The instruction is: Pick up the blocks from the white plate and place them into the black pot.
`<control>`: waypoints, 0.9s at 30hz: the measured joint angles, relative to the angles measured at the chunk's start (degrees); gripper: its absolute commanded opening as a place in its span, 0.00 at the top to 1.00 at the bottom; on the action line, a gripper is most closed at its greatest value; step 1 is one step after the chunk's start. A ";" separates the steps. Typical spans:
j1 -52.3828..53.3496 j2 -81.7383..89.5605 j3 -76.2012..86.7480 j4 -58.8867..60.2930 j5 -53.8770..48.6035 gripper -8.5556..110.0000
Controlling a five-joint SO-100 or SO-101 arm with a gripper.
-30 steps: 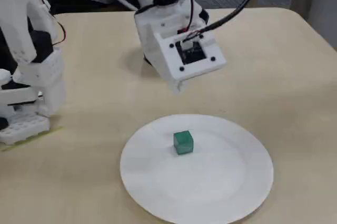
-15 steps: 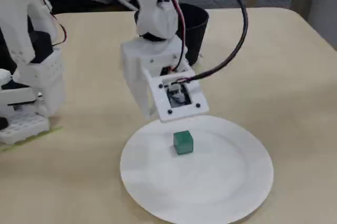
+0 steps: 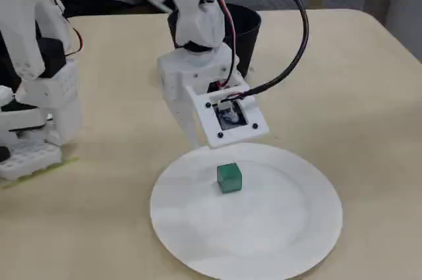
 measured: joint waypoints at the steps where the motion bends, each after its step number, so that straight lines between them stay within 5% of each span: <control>1: 0.44 0.53 0.79 0.00 0.09 0.74; 27: 2.81 8.70 10.02 -5.80 6.94 0.64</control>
